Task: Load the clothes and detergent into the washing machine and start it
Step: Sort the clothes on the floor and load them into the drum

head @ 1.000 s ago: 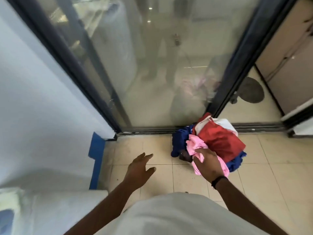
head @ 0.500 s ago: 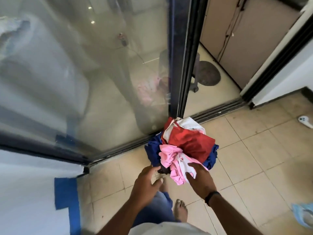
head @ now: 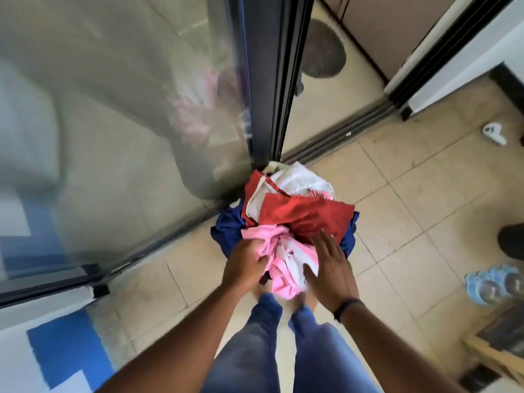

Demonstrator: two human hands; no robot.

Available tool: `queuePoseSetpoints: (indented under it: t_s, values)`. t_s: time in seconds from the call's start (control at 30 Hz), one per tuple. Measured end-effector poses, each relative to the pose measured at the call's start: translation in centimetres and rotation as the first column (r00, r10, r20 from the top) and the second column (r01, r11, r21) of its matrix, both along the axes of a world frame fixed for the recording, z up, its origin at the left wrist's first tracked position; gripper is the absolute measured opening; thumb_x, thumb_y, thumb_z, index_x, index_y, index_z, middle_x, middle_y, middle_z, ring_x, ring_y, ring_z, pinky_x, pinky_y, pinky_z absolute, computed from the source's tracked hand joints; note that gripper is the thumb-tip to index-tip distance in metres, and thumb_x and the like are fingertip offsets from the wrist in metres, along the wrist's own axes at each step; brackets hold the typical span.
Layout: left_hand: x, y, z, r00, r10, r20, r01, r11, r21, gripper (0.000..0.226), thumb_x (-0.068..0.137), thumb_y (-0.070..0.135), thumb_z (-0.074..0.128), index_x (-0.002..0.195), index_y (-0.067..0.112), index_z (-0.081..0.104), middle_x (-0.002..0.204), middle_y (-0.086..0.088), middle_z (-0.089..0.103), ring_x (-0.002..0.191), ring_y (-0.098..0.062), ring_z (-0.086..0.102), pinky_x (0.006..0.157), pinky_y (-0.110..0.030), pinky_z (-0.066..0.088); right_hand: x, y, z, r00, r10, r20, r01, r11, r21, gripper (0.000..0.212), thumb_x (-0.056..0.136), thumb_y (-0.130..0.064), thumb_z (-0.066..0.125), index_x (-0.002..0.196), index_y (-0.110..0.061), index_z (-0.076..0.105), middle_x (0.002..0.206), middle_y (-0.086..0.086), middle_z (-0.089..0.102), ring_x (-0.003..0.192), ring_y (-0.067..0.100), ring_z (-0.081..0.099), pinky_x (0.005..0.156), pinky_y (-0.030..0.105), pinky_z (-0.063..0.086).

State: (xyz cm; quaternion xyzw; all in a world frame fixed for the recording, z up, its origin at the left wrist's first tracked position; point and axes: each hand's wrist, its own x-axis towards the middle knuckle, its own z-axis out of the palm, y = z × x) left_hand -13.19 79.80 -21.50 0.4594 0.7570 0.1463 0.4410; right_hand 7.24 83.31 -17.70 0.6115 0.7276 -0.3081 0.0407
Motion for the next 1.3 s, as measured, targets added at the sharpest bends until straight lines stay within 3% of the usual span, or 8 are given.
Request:
queuePoseSetpoints:
  t_s: [0.37,0.47,0.63,0.77,0.9,1.03,1.13,1.3]
  values:
    - [0.1,4.3,-13.4,0.998,-0.003,0.058,0.011,0.99,-0.138,0.031,0.093,0.024,0.067,0.121,0.014,0.067,0.122,-0.001,0.069,0.113,-0.019,0.063,0.095,-0.032,0.049,-4.4,8.0,-10.8,0.99,0.069,0.119,-0.088,0.983,0.158,0.093,0.079,-0.013,0.065,0.157,-0.019,0.015,0.163,0.004,0.021,0.143,0.034,0.028,0.105,0.054,0.04]
    - [1.2,2.4,-14.6,0.999,-0.03,0.044,0.041,0.966,-0.254,0.031,0.101,0.03,0.053,0.119,0.01,0.067,0.119,-0.005,0.07,0.111,-0.025,0.063,0.09,-0.034,0.046,-3.8,8.6,-13.0,0.946,0.181,0.268,-0.238,0.951,0.196,0.09,0.076,-0.02,0.07,0.154,-0.017,0.024,0.147,0.006,0.046,0.129,0.035,0.041,0.095,0.055,0.04]
    - [1.5,-0.3,-14.3,0.887,0.422,0.189,-0.38,0.897,-0.225,0.041,0.105,0.035,0.044,0.099,0.007,0.073,0.099,-0.007,0.075,0.099,-0.026,0.07,0.085,-0.042,0.057,-1.6,8.2,-13.5,0.816,0.41,0.409,-0.505,0.848,0.159,0.054,0.077,-0.015,0.063,0.131,-0.018,0.057,0.127,0.001,0.064,0.115,0.035,0.048,0.092,0.048,0.028]
    - [1.0,1.1,-12.2,0.545,0.755,0.365,-0.667,0.654,-0.357,0.056,0.105,0.052,0.037,0.104,0.006,0.07,0.096,-0.011,0.076,0.091,-0.027,0.075,0.073,-0.031,0.06,-2.1,6.0,-12.1,0.785,0.569,0.246,-0.589,0.808,0.014,0.031,0.072,-0.013,0.062,0.103,-0.018,0.065,0.097,0.004,0.069,0.1,0.033,0.058,0.089,0.046,0.038]
    - [0.1,3.3,-11.7,0.416,0.833,0.364,-0.679,0.551,-0.486,0.079,0.093,0.076,0.03,0.11,0.011,0.07,0.094,-0.012,0.078,0.085,-0.029,0.076,0.068,-0.036,0.062,-2.2,4.4,-11.7,0.821,0.565,0.078,-0.563,0.825,-0.046,0.032,0.071,-0.017,0.053,0.1,-0.02,0.068,0.098,0.003,0.07,0.087,0.033,0.062,0.074,0.039,0.045]
    - [-0.2,4.7,-12.2,0.513,0.811,0.282,-0.576,0.568,-0.588,0.061,0.085,0.062,0.066,0.109,0.006,0.068,0.098,-0.017,0.076,0.081,-0.032,0.075,0.069,-0.044,0.062,-1.7,3.6,-11.6,0.868,0.494,-0.053,-0.495,0.852,-0.171,0.044,0.085,-0.022,0.049,0.127,-0.03,0.061,0.112,0.006,0.07,0.096,0.035,0.065,0.082,0.037,0.049]
    - [0.3,5.4,-12.1,0.538,0.814,0.22,-0.581,0.547,-0.602,0.025,0.087,0.019,0.067,0.106,0.003,0.066,0.099,-0.019,0.07,0.076,-0.026,0.069,0.05,-0.034,0.058,-2.3,3.0,-9.9,0.846,0.487,-0.216,-0.507,0.861,-0.046,0.035,0.079,-0.018,0.047,0.107,-0.02,0.068,0.101,0.01,0.071,0.087,0.037,0.065,0.072,0.036,0.048]
    - [0.8,5.1,-11.8,0.467,0.874,0.134,-0.658,0.445,-0.607,0.014,0.081,0.004,0.057,0.094,0.003,0.062,0.086,-0.017,0.061,0.065,-0.026,0.061,0.041,-0.032,0.053,-1.4,2.8,-8.0,0.831,0.444,-0.335,-0.47,0.883,0.002,0.025,0.075,-0.02,0.042,0.082,-0.014,0.065,0.08,0.008,0.064,0.072,0.034,0.057,0.061,0.029,0.028]
